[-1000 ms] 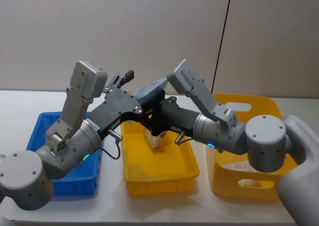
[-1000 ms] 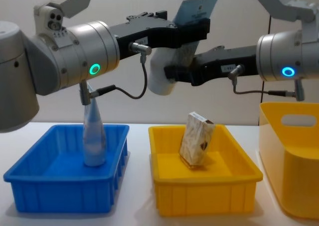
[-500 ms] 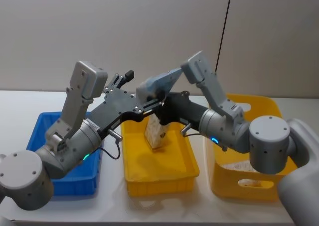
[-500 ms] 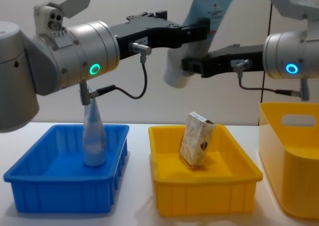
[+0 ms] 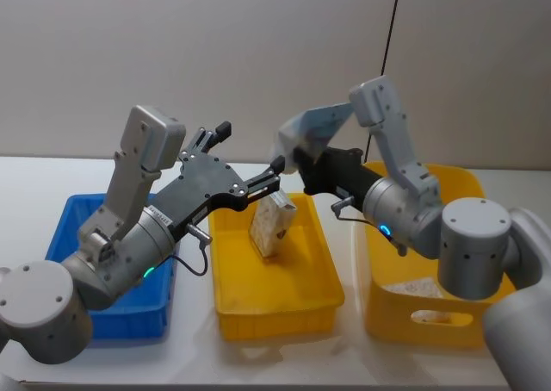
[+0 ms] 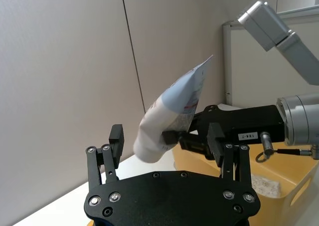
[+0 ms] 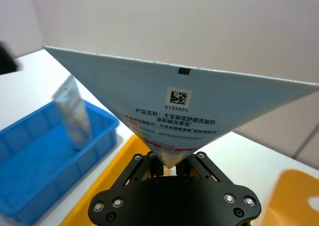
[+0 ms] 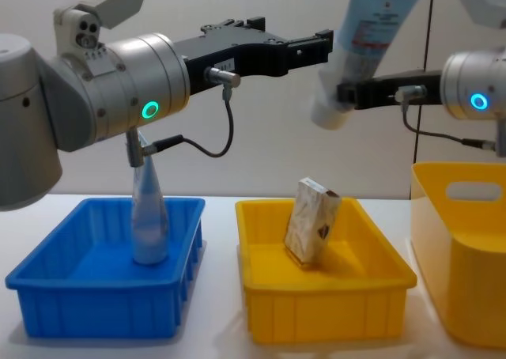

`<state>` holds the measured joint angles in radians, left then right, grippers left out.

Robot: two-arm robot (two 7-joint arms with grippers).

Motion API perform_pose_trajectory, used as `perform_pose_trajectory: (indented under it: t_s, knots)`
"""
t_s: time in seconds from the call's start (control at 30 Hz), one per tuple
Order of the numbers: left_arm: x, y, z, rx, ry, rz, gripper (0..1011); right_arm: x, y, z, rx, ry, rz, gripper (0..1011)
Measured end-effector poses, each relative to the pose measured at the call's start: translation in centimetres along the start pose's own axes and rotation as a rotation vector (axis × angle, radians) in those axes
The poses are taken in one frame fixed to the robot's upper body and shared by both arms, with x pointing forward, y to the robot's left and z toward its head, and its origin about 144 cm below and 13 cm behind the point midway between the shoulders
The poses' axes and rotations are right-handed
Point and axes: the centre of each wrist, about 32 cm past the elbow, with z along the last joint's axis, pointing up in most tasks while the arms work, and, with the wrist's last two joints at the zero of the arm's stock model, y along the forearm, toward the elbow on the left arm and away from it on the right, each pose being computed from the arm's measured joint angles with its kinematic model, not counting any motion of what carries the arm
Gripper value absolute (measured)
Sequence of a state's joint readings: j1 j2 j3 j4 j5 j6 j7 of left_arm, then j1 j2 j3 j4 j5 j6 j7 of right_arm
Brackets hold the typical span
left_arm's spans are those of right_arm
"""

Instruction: Bimanual collaborative sorting of washing and personal care products

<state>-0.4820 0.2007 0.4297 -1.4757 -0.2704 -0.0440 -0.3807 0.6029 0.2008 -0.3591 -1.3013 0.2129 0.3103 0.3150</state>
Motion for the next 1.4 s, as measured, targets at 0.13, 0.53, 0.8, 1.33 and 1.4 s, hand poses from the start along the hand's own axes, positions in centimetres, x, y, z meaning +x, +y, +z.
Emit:
perform_pose_trajectory:
  t_s: [0.13,0.53,0.8,1.33,1.4]
  knots:
    - [0.0,0.0,0.0,0.0,0.0,0.0,1001,0.2,-0.1,-0.1,-0.02,0.029,-0.065,106]
    - [0.0,0.0,0.0,0.0,0.0,0.0,1001,0.7,-0.9,-0.8,-0.088,0.086,-0.25,88]
    - [0.0,0.0,0.0,0.0,0.0,0.0,1001,1.1,-1.8,-1.5,-0.14,0.115,-0.358,81]
    - [0.0,0.0,0.0,0.0,0.0,0.0,1001,2.7,-4.3,-3.5,-0.275,0.197,-0.535,299]
    - [0.0,0.0,0.0,0.0,0.0,0.0,1001,2.8,-4.5,-3.7,-0.288,0.202,-0.541,383]
